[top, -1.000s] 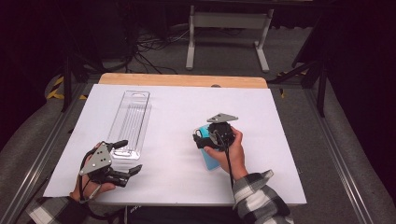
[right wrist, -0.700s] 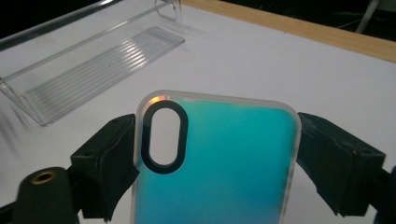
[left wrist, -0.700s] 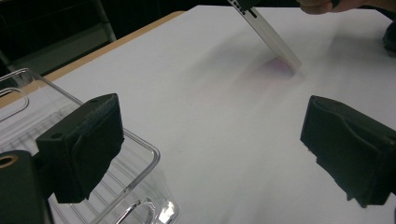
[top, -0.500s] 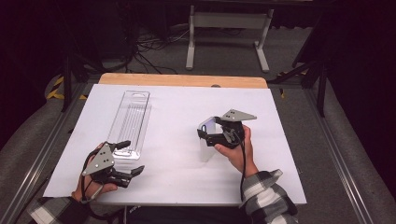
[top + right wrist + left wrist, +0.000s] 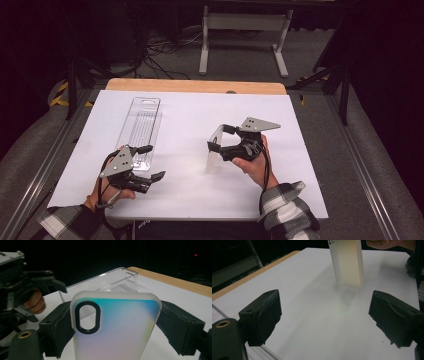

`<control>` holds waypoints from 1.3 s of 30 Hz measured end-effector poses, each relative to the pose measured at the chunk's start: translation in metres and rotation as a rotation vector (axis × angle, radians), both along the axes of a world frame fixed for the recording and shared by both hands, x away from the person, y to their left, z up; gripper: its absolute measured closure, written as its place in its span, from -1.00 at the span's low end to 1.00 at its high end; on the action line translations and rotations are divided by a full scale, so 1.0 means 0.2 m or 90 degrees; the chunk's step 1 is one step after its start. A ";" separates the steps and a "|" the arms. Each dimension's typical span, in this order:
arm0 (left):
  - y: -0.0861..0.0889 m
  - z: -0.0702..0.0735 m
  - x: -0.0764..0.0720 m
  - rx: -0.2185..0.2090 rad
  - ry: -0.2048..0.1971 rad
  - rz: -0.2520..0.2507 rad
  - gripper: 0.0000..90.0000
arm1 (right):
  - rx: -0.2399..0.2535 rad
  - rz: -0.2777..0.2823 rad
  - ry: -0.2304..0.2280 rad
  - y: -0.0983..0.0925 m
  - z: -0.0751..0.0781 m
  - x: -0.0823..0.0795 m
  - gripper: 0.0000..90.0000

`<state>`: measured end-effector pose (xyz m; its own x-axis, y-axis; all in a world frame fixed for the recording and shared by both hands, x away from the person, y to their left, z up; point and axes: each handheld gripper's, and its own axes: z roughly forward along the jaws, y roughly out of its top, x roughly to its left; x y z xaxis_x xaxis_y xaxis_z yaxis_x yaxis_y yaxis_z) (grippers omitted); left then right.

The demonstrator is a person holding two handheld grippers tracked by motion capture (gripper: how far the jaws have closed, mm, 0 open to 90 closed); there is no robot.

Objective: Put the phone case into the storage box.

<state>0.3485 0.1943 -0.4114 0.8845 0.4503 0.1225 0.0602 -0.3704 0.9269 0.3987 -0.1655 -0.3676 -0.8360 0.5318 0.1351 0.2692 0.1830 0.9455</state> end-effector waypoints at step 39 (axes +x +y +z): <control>-0.33 -0.02 0.16 0.007 0.105 -0.326 -0.43 | -0.017 0.322 -0.049 0.29 0.04 -0.13 -0.62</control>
